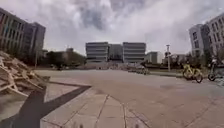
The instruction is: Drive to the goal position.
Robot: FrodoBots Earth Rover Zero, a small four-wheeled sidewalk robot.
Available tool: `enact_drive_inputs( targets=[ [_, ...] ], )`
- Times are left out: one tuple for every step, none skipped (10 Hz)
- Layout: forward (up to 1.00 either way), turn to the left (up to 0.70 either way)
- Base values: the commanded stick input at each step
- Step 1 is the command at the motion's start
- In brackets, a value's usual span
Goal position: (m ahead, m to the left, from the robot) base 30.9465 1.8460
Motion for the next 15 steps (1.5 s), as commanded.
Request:
enact_drive_inputs(
  targets=[
    [0.70,0.00],
    [0.70,0.00],
    [0.70,0.00],
    [0.70,0.00],
    [0.70,0.00],
    [0.70,0.00],
    [0.70,0.00],
    [0.70,0.00],
    [0.70,0.00],
    [0.70,0.00],
    [0.70,0.00],
    [0.70,0.00],
    [0.70,0.00],
    [0.70,0.00],
    [0.70,0.00]
  ],
)
